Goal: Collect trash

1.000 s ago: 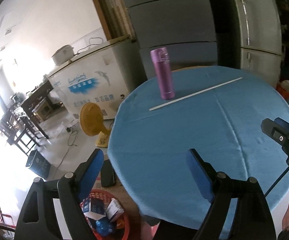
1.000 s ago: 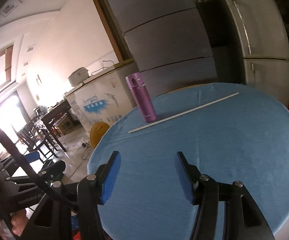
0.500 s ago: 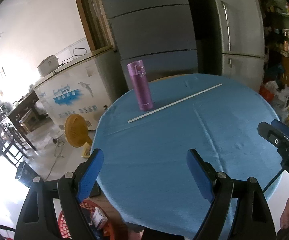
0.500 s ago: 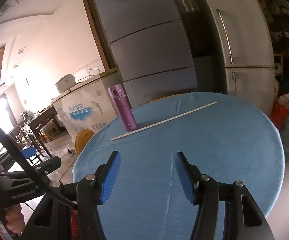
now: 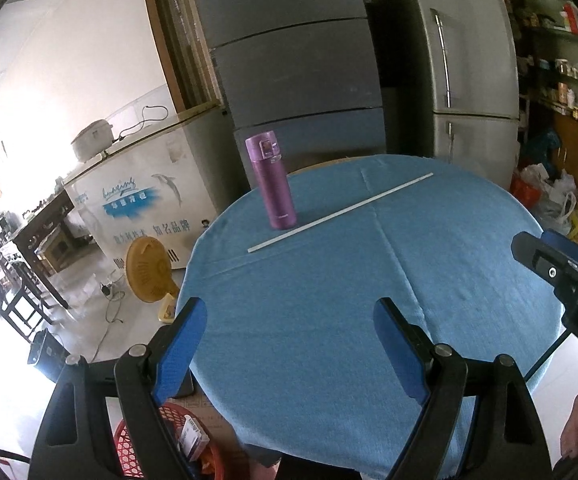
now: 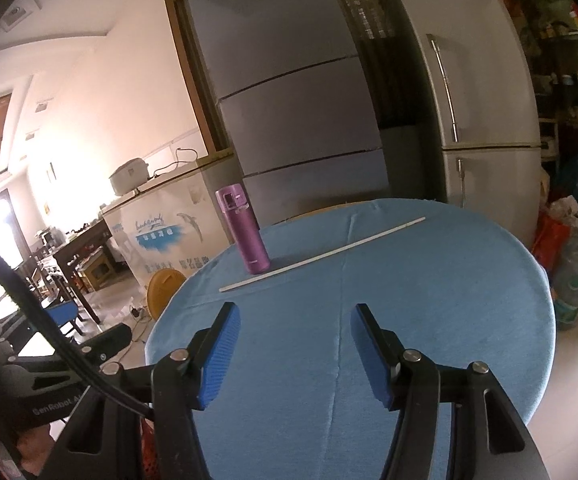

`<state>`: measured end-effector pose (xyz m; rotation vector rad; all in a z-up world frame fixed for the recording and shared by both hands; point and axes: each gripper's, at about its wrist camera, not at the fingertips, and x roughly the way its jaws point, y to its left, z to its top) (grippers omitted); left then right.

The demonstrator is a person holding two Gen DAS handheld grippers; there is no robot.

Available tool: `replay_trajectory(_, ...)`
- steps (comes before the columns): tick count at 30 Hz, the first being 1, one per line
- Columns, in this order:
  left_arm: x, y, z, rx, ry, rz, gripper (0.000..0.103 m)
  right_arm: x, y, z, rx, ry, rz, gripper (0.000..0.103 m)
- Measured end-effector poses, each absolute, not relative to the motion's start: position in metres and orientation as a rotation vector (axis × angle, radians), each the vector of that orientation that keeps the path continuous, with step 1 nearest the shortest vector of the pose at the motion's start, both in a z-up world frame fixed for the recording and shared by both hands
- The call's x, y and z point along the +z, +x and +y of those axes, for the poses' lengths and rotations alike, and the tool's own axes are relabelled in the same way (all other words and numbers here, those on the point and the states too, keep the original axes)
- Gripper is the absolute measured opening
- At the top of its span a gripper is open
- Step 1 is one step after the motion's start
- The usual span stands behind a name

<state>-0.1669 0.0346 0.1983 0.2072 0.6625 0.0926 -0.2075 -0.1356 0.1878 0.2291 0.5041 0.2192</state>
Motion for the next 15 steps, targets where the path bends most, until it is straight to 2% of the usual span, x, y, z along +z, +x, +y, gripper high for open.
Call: replay_trajectory(15,0.1898,-0.1687,0.0243,0.089,0.243,0.680,0.086,0.1880,-0.2126,-0.1422,0.205,0.246,0.503,0.064)
